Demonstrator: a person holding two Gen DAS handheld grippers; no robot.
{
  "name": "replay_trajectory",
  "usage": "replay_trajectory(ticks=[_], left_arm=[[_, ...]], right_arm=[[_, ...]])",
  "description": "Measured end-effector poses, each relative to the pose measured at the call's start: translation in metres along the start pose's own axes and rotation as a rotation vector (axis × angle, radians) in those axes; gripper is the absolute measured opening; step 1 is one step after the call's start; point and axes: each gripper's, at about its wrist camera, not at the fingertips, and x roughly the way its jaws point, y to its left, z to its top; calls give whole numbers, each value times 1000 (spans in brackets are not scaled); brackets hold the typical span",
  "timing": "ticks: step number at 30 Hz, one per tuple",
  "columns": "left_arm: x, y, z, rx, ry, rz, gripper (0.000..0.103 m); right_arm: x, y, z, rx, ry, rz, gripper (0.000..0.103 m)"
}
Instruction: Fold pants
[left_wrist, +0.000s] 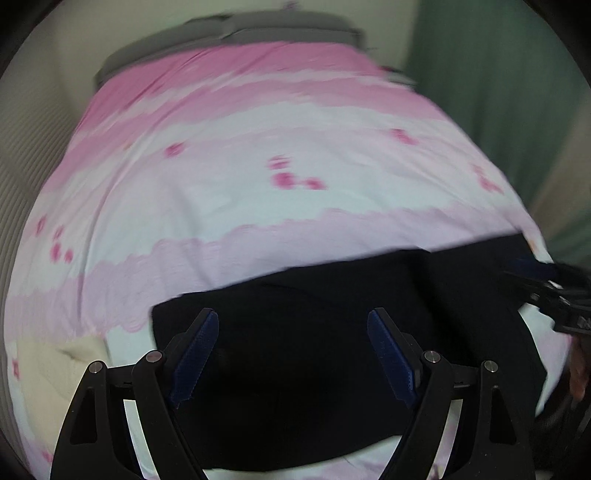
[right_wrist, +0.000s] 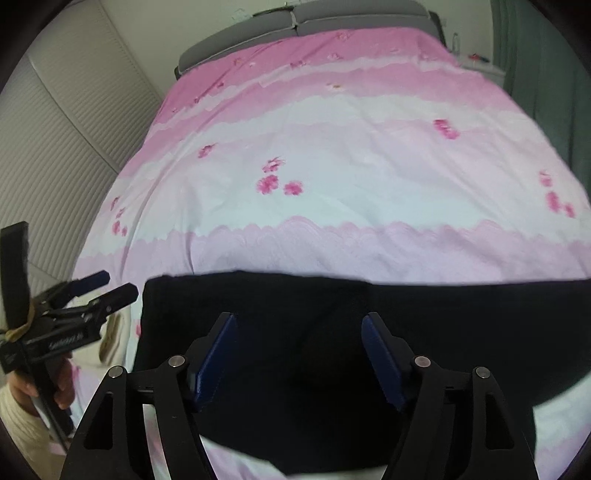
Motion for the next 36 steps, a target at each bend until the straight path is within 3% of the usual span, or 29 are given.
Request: replay_trajectory(ticks=[8, 14, 17, 21, 26, 36], left_arm=[[-40, -107, -44, 256, -39, -114, 83], [-32, -186, -84, 366, 27, -164, 83], [-26, -222, -102, 358, 76, -203, 83], [-10, -264, -126, 340, 154, -195, 83], [10, -298, -149, 271, 257, -125, 83], [-6, -305, -183, 51, 309, 12, 83]], right_arm=[[-71, -43, -101, 113, 19, -137, 71], [-95, -92, -176, 221, 71, -237, 71], [-99, -115, -208, 263, 108, -256, 71], [-99, -150, -250, 300, 183, -261, 71], [-80, -187, -293, 280, 303, -224, 71], [-13, -220, -338, 26, 498, -184, 71]])
